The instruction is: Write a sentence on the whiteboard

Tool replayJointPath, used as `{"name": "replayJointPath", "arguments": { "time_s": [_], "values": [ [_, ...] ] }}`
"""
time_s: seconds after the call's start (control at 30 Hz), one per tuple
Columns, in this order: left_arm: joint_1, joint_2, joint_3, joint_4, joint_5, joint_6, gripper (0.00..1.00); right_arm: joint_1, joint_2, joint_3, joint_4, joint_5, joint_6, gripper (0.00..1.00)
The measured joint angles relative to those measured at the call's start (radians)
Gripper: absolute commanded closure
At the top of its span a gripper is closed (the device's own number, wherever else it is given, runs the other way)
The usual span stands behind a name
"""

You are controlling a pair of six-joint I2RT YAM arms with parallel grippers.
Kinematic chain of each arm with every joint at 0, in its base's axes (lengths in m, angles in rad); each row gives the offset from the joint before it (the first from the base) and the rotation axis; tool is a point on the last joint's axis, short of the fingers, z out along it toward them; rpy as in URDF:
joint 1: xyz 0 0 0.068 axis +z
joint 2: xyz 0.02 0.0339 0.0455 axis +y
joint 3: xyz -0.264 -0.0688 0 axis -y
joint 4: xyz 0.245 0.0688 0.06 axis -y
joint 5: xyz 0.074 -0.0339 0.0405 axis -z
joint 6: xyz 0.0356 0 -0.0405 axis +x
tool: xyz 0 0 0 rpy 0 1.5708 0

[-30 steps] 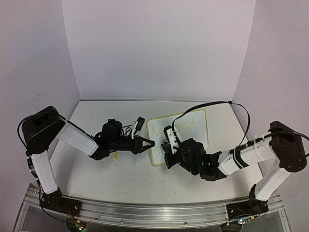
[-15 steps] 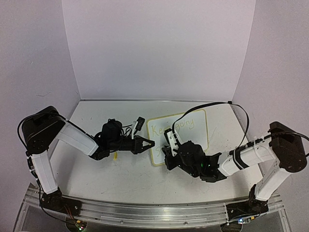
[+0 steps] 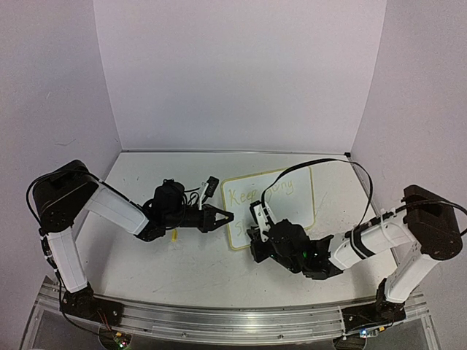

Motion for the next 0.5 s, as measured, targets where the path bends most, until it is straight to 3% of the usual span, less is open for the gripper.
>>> {"name": "replayJointPath", "arguments": {
  "time_s": [0.5],
  "values": [
    [0.000,-0.003,0.000,-0.002,0.000,0.000,1.00,-0.006,-0.056,-0.007,0.057,-0.016,-0.087,1.00]
  ]
}}
